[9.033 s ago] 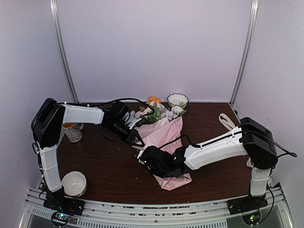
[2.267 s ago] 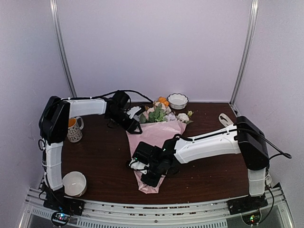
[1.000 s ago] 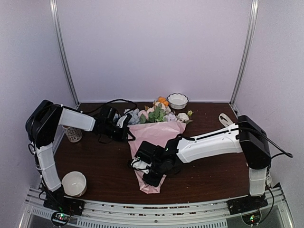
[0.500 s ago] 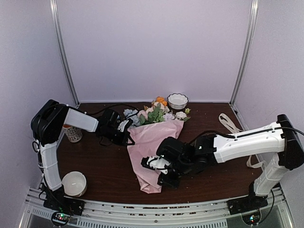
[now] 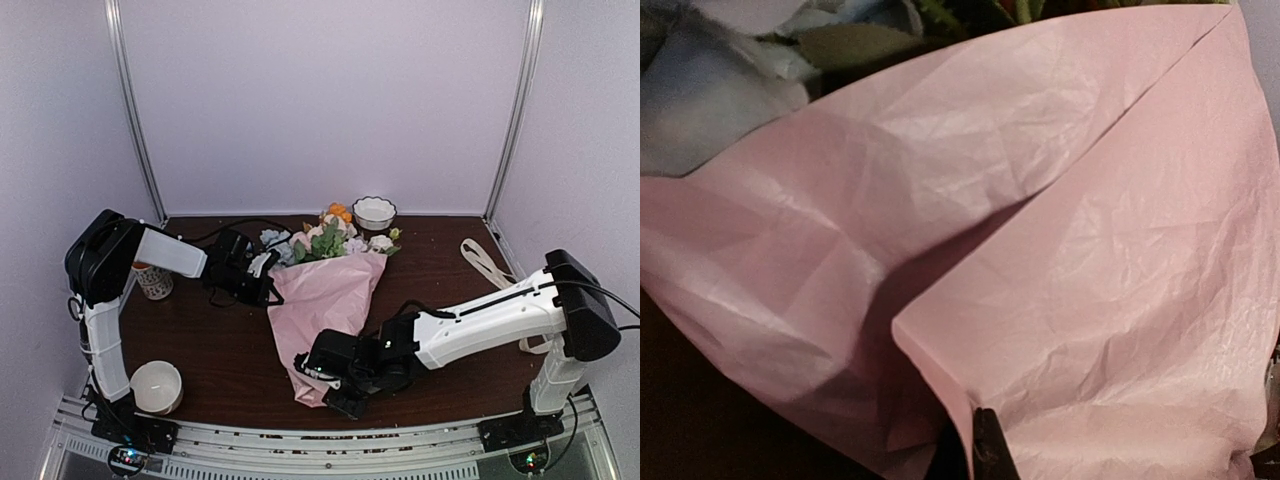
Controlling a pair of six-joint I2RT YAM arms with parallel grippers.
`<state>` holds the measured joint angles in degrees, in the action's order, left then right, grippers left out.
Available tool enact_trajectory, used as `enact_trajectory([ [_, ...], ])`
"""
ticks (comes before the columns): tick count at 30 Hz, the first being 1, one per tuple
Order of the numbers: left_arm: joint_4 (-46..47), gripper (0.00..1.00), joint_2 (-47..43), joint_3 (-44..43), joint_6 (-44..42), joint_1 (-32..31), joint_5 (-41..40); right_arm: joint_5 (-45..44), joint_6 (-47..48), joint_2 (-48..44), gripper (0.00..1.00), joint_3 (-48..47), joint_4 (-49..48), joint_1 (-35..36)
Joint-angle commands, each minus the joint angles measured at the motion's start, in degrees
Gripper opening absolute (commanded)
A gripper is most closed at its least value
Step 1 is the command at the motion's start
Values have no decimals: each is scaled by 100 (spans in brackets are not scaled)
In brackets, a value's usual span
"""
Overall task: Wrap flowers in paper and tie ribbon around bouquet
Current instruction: Press the fold line on the folded bouquet.
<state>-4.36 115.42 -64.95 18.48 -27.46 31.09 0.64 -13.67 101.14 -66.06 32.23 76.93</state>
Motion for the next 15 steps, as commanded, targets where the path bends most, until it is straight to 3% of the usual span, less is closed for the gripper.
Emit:
enact_trajectory([
  [1,104,0,88,41,-114,79,-52,-449,-299,409,39,-481,478,97],
  [5,179,0,93,78,-109,83,-77,-790,-287,520,0,-538,850,399],
  [14,7,0,197,-100,-241,79,-206,-832,136,475,0,-252,1272,681],
  [15,6,0,203,-107,-254,77,-212,-794,166,413,3,-191,1230,684],
])
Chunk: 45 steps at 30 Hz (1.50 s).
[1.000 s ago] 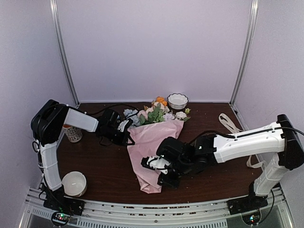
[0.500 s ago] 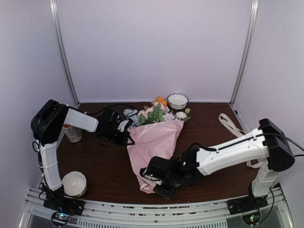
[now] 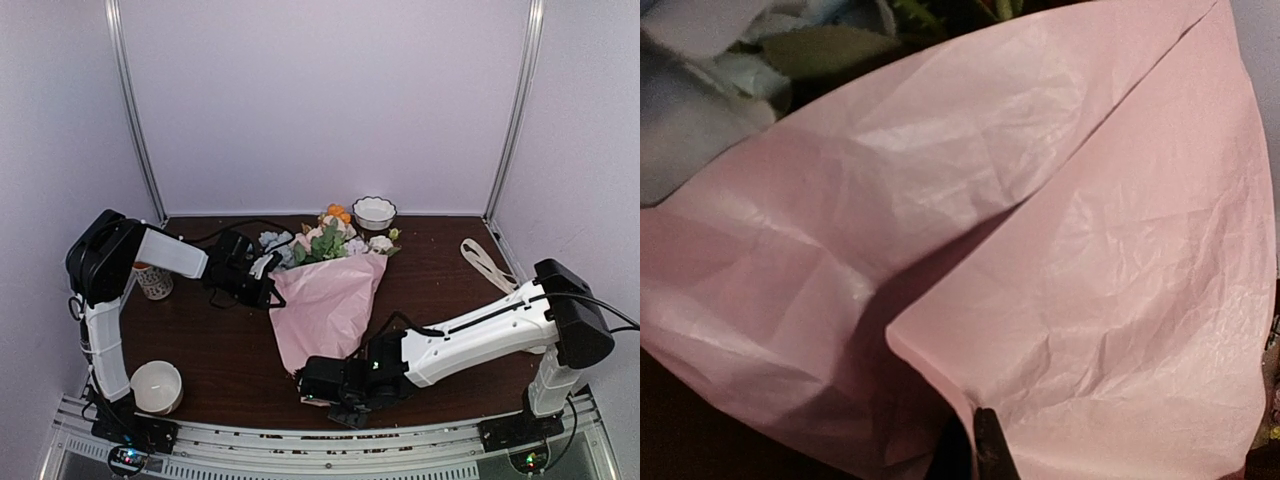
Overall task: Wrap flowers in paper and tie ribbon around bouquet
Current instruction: Press the fold line on the folded bouquet, then pick up the ribbon from the corner of the board.
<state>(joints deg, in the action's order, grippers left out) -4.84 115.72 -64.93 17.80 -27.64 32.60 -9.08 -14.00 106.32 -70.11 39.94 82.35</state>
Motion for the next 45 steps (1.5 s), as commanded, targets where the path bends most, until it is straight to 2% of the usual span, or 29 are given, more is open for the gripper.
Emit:
enact_trajectory([
  [1,53,0,189,-117,-190,94,-363,228,241,-164,7,282,417,149],
  [3,41,0,224,-155,-205,97,-347,306,324,-328,17,429,286,163],
  [6,74,0,240,-148,-209,96,-251,285,389,-867,25,765,19,164],
  [9,310,0,216,-22,-147,93,-29,38,372,-1777,31,1106,-309,44],
  [12,576,0,166,118,-40,86,117,-136,215,-2463,35,1310,-551,-562],
  [16,592,0,123,169,-52,90,135,-651,65,-2936,42,1282,-512,-1970],
  [21,571,0,63,210,-99,92,197,-1231,133,-2374,45,230,613,-4458],
  [24,552,0,73,206,-111,76,226,-663,166,-1779,46,-315,948,-5971],
  [29,439,0,72,143,-208,52,248,29,315,-744,46,-1065,913,-7782],
  [33,366,0,113,80,-251,47,233,458,550,202,47,-1763,1416,-8615],
  [36,351,0,142,65,-247,46,238,833,668,599,47,-1746,1509,-9151],
  [38,334,0,170,60,-242,43,246,775,714,726,47,-1637,1486,-9366],
  [41,321,0,232,43,-222,46,344,1180,850,754,45,-1405,1457,-9547],
  [45,407,0,264,46,-121,41,464,946,827,567,41,-996,1347,-9661],
])
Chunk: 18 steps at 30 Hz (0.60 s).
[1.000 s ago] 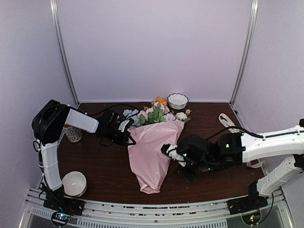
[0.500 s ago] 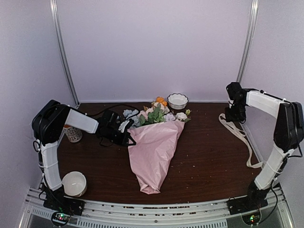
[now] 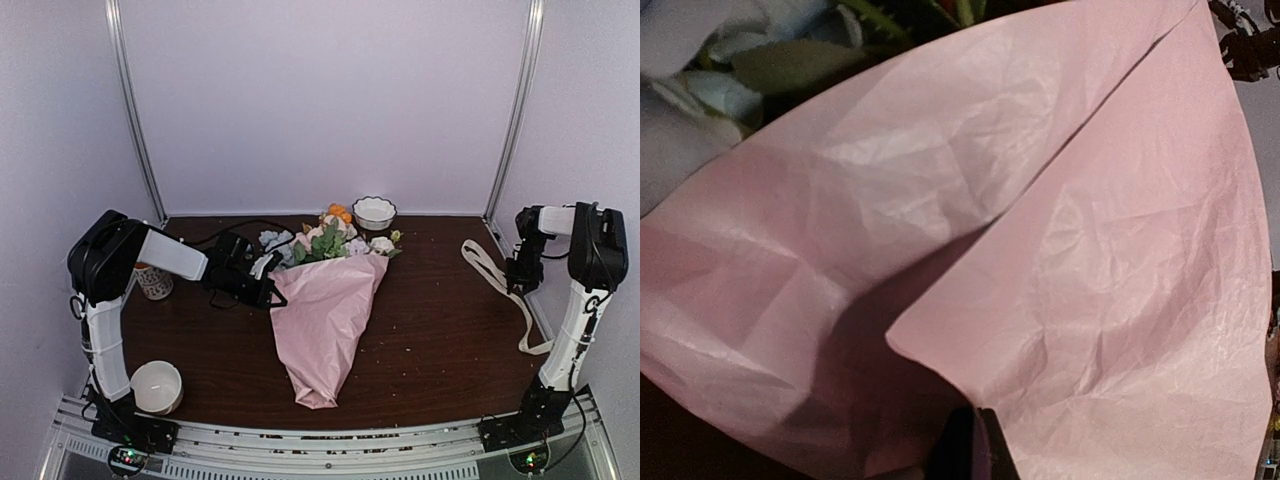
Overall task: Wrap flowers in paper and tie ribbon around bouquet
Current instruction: Pick up the ribbon from the corner of the board.
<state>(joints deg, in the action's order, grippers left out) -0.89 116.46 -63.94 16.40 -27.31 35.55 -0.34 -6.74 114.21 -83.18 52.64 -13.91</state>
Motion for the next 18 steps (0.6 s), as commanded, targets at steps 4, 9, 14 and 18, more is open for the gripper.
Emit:
enact_trajectory([
  [4,-41,0,270,-119,12,15,202,200,163,-275,35,506,157,-88],
  [9,-62,0,263,-126,-6,15,214,309,182,-511,35,799,160,-85],
  [14,-48,0,266,-120,-6,13,233,392,241,-707,28,1008,190,-85],
  [18,-35,0,255,-121,11,12,253,847,331,-643,0,1179,171,-85],
])
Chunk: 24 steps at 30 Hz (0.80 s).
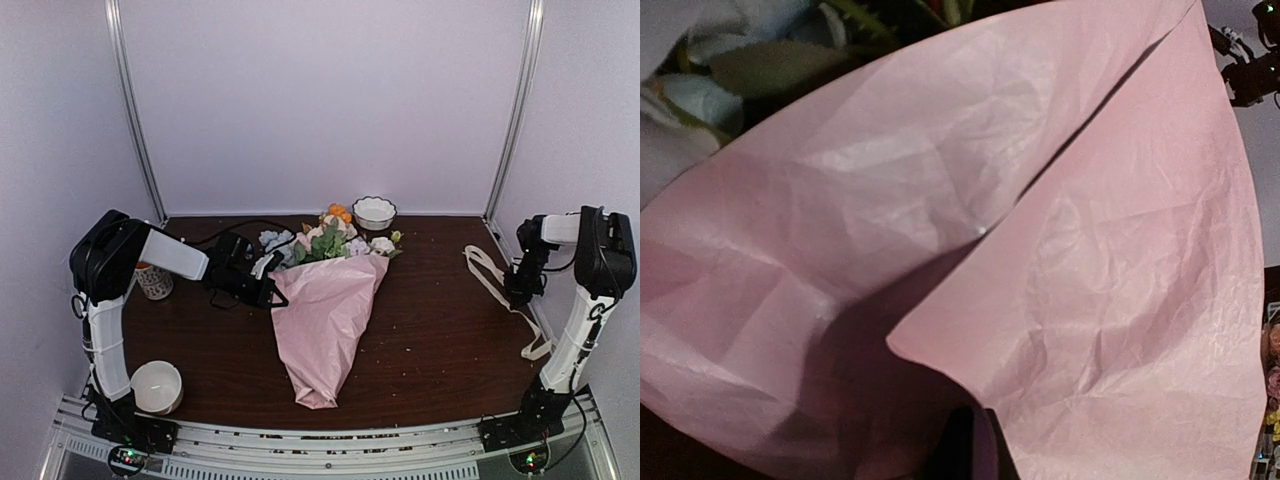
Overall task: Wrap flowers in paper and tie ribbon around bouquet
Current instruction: Pick up the ribbon from the corner of the board, then place the ribbon at the center of the board.
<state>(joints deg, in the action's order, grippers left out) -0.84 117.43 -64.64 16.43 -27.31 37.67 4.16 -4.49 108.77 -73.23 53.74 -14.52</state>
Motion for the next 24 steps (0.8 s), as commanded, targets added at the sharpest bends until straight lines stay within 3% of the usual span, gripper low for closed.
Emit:
enact_trajectory([
  [1,-46,0,158,-56,10,8,34,388,106,-107,0,213,83,-14],
  [5,-66,0,166,-60,11,14,23,449,132,-361,0,308,99,77],
  [9,-79,0,154,-54,19,10,0,1334,166,-1052,0,219,37,541],
  [16,-140,0,149,-51,19,11,-82,3240,143,-2334,0,-1960,264,2402],
  [19,-163,0,132,-34,19,4,-135,3806,-303,-2946,0,-2564,-488,2909],
  [21,-182,0,132,-43,21,-1,-160,4046,-874,-3527,0,-2431,-1459,2954],
  [24,-204,0,126,-45,-5,-3,-176,3613,-1513,-4319,0,-1913,-2764,2946],
])
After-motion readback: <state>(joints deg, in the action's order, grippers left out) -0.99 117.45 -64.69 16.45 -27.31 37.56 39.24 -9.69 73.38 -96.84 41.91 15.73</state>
